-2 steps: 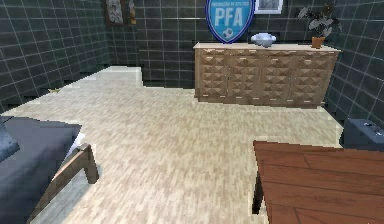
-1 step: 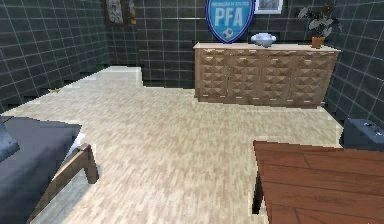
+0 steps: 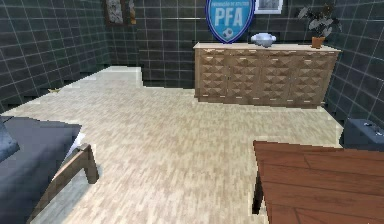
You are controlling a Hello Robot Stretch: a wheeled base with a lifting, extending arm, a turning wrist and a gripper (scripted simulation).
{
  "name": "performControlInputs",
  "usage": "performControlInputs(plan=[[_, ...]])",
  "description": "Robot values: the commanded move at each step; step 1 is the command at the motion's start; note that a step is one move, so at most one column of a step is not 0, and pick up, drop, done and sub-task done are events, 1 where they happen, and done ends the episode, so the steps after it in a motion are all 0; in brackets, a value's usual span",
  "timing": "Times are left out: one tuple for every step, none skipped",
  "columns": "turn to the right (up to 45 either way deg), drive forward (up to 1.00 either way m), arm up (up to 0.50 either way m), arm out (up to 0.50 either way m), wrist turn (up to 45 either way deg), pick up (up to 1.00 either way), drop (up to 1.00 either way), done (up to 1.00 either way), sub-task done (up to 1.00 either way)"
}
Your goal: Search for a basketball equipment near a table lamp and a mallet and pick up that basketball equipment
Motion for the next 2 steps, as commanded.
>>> performControlInputs(plan=[[0.0, 0.0, 0.0, 0.0, 45.0, 0.0, 0.0, 0.0, 0.0], [0.0, 0.0, 0.0, 0.0, 45.0, 0.0, 0.0, 0.0, 0.0]])
